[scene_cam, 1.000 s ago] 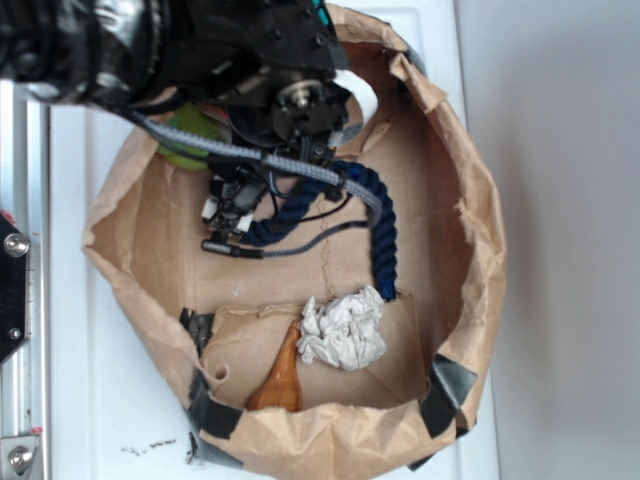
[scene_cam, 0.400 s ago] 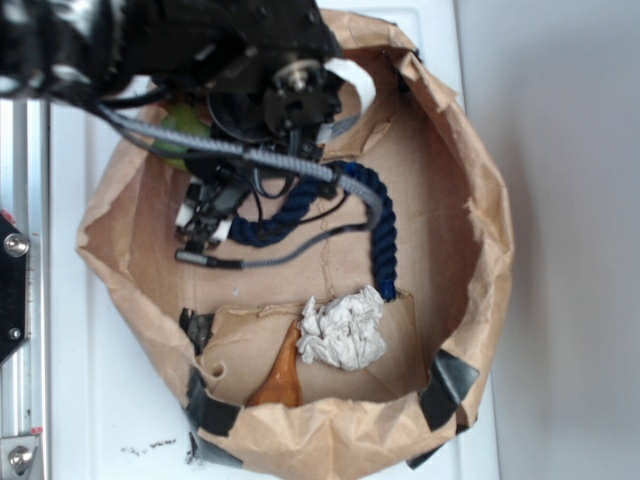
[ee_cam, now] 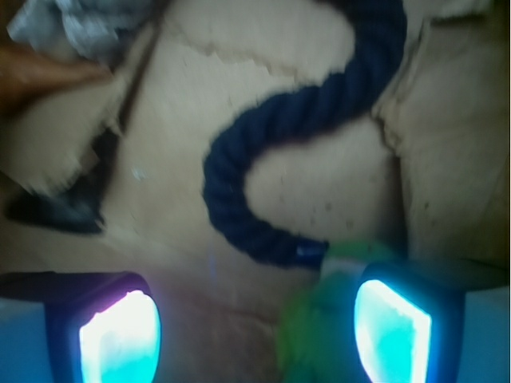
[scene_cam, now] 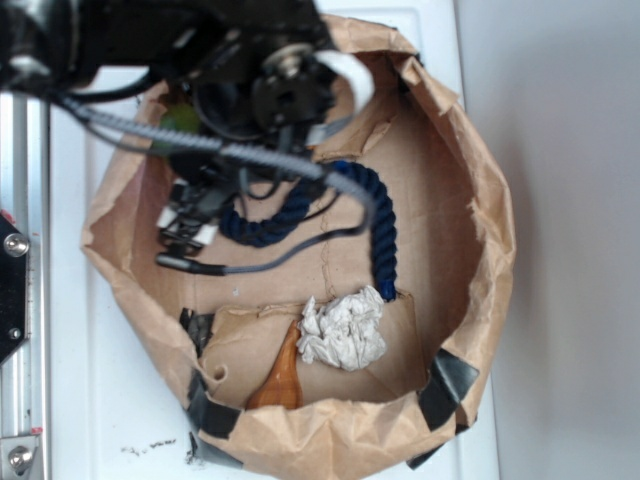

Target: Grab the green animal.

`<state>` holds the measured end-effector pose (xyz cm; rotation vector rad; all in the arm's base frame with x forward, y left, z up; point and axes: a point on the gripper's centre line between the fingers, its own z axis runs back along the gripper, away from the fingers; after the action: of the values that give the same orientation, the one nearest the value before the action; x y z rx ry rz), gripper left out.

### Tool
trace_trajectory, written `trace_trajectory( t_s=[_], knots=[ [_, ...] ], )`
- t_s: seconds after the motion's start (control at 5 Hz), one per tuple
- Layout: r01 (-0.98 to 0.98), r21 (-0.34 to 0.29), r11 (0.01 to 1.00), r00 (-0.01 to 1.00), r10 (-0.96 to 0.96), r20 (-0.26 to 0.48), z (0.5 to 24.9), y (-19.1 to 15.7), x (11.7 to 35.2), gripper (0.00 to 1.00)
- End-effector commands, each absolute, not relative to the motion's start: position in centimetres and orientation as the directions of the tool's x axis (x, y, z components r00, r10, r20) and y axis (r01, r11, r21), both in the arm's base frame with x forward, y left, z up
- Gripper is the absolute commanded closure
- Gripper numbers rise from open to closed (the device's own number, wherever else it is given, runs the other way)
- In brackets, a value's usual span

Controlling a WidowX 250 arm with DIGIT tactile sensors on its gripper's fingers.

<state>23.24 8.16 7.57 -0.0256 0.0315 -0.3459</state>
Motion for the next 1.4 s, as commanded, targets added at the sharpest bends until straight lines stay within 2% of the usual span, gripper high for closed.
trace_trajectory(
  t_s=[0.0, 0.2, 0.4, 0.6, 0.8, 1.0, 1.2],
  knots=[
    [0.300, 0.039, 0.953, 0.954, -0.301, 0.007, 7.3, 8.0, 20.0, 0.00],
    [0.225, 0.082, 0.971, 0.974, -0.224, -0.027, 7.0, 8.1, 19.6, 0.00],
    [0.145, 0.113, 0.983, 0.989, -0.146, -0.001, 7.2, 7.6, 19.9, 0.00],
    [0.087, 0.103, 0.991, 0.995, -0.091, 0.033, 7.8, 7.5, 20.5, 0.00],
    [0.012, 0.149, 0.989, 0.998, -0.021, 0.058, 7.1, 10.1, 24.3, 0.00],
    [-0.023, 0.181, 0.983, 0.992, 0.000, 0.129, 7.8, 10.8, 22.6, 0.00],
    [-0.076, 0.198, 0.977, 0.988, 0.047, 0.149, 8.4, 11.7, 24.2, 0.00]
  ],
)
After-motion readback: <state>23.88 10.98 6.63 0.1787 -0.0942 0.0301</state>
